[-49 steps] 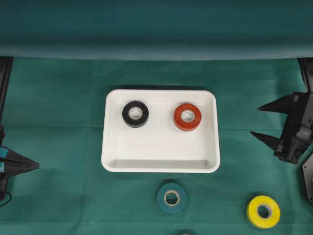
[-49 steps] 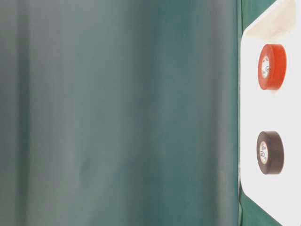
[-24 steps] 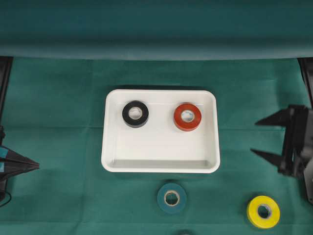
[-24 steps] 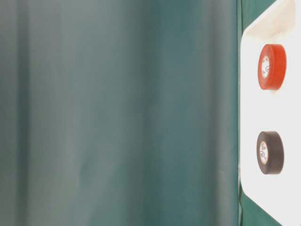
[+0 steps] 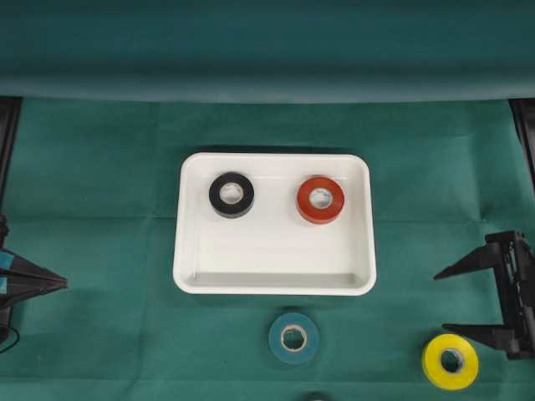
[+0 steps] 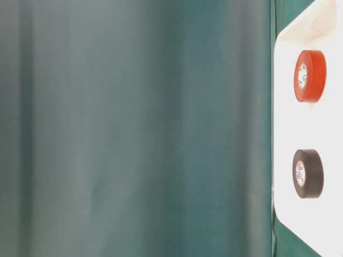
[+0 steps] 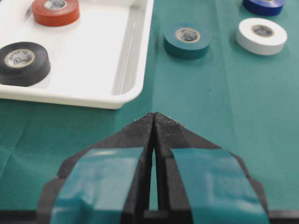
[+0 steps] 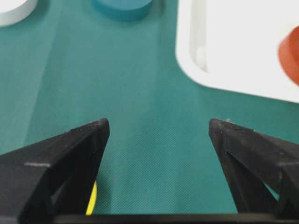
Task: Put the tape into the white case with the right arm.
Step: 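Withdraw the right gripper to the right edge of the table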
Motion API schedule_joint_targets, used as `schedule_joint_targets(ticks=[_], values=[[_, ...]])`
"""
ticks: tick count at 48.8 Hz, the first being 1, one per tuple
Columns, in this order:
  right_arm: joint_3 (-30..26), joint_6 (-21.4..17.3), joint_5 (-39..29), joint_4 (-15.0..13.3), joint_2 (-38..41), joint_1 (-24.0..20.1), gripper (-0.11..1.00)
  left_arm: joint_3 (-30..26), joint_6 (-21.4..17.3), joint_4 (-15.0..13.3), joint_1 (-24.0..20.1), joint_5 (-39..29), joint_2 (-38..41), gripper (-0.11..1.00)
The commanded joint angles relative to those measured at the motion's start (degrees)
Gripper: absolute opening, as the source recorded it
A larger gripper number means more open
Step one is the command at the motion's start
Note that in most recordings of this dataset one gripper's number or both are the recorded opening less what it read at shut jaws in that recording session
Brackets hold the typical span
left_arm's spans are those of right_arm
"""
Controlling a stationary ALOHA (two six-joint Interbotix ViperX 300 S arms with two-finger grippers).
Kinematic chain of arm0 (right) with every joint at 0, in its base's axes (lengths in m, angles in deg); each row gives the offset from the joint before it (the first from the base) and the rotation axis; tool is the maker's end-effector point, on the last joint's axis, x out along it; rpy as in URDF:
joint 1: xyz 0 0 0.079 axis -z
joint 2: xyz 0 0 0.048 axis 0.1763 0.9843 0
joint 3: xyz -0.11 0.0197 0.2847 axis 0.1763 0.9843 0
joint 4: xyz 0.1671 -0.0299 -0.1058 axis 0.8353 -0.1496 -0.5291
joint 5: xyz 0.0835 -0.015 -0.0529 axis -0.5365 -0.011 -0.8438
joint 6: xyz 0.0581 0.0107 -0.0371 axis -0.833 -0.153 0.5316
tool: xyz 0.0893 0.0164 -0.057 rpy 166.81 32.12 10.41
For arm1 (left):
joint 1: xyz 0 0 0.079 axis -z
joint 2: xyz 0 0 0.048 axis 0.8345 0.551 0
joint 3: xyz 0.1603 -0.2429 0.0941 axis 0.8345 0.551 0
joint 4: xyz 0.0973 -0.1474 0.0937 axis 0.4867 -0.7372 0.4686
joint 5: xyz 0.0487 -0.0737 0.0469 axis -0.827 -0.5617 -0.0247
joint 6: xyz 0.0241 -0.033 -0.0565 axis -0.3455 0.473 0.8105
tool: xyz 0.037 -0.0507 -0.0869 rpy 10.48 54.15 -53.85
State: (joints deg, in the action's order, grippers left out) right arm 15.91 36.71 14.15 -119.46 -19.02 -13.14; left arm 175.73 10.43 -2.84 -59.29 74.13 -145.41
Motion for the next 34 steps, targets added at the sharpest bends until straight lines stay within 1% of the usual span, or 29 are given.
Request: schedule_joint_targets(ticks=[1, 11, 18, 26, 34], values=[[-0.8, 0.0, 0.3, -0.1, 0.3, -0.4, 0.69, -0.7, 0.0, -0.1, -0.1, 0.6, 0.6, 0.00], [-1.1, 0.2, 0.5, -0.2, 0.4, -0.4, 0.68, -0.7, 0.0, -0.1, -0.1, 0.6, 0.6, 0.00], [-2.5, 0.2, 1.5, -0.1, 2.8, -1.0, 0.68, -0.7, 0.0, -0.1, -0.1, 0.6, 0.5, 0.00], [-5.1, 0.3, 2.8, -0.1, 8.4, -2.0, 0.68, -0.7, 0.0, -0.1, -0.1, 0.6, 0.5, 0.00], [-9.8, 0.6, 4.4, -0.2, 16.5, -3.6, 0.68, -0.7, 0.0, -0.1, -0.1, 0.6, 0.5, 0.00]])
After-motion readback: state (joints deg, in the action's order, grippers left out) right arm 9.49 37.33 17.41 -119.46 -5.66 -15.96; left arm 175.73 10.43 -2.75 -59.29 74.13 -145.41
